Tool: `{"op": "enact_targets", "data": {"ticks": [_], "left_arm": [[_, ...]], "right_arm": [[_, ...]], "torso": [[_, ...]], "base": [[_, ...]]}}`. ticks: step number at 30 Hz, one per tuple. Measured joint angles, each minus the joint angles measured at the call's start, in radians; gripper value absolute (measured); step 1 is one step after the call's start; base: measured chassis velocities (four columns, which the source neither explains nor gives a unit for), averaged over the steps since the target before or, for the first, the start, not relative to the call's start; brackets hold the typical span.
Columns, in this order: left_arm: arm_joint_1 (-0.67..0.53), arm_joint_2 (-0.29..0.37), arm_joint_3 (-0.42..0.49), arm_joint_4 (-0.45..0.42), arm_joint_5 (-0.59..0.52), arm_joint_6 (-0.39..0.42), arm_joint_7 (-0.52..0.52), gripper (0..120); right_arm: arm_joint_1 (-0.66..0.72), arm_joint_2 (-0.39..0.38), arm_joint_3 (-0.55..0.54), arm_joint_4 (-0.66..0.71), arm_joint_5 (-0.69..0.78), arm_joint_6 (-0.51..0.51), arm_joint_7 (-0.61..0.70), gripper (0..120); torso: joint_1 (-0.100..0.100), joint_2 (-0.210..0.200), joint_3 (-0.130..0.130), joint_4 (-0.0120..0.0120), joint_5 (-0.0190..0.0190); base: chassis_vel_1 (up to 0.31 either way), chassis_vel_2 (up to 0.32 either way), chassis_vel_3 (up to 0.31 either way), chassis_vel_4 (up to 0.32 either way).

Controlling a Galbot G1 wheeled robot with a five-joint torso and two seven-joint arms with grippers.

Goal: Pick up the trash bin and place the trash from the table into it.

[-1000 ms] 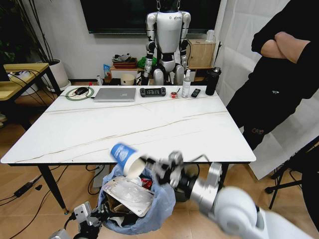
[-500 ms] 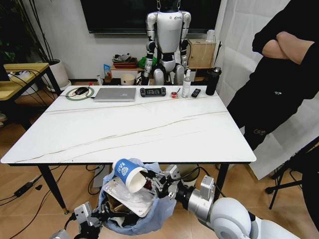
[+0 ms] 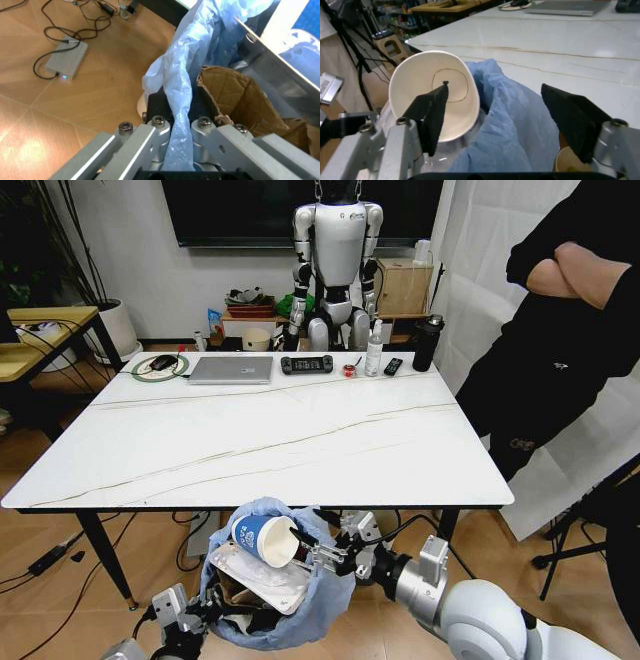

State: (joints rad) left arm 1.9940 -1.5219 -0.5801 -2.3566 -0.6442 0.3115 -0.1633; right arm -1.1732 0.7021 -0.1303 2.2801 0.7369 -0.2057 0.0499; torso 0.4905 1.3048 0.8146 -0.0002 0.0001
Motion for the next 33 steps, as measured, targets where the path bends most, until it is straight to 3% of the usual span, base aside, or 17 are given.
{"op": "enact_targets", "data": {"ticks": [4,9,14,19,24,33], "left_arm": [[-0.002,0.01,-0.002,0.001,-0.004,0.0,0.0,0],[0.0,0.023,-0.006,0.0,-0.007,0.0,0.001,0],[0.002,0.042,-0.009,-0.001,-0.009,-0.001,0.01,0],[0.005,0.061,-0.009,0.003,-0.009,-0.007,0.018,0],[-0.01,0.105,-0.006,0.02,-0.012,-0.009,0.027,0],[-0.032,0.177,-0.003,0.055,-0.02,-0.023,0.053,0]], "right_arm": [[-0.046,-0.039,0.05,0.024,-0.001,0.007,0.023,93],[-0.087,-0.056,0.146,0.045,0.019,0.035,0.108,100],[-0.134,-0.044,0.265,0.021,0.036,0.128,0.178,100],[-0.194,0.02,0.389,-0.039,-0.012,0.193,0.2,100],[-0.328,0.137,0.565,-0.137,-0.107,0.339,0.094,100],[-0.458,0.294,0.77,-0.176,-0.177,0.375,0.033,100]], "torso": [[0.0,0.0,0.0,-0.0001,-0.0001],[0.0,0.0,0.0,0.0001,-0.0002],[0.0,0.0,0.0,0.0,-0.0003],[0.0,0.0,0.0,0.0003,0.0001],[0.0,0.0,0.0,-0.0002,0.0002],[0.0,0.0,0.0,0.0002,-0.0005]], "base": [[0.0,0.0,0.0,0.0],[0.0,0.0,0.0,0.0],[0.0,0.0,0.0,0.0],[0.0,0.0,0.0,0.0],[0.0,0.0,0.0,0.0],[0.0,0.0,0.0,0.0]]}}
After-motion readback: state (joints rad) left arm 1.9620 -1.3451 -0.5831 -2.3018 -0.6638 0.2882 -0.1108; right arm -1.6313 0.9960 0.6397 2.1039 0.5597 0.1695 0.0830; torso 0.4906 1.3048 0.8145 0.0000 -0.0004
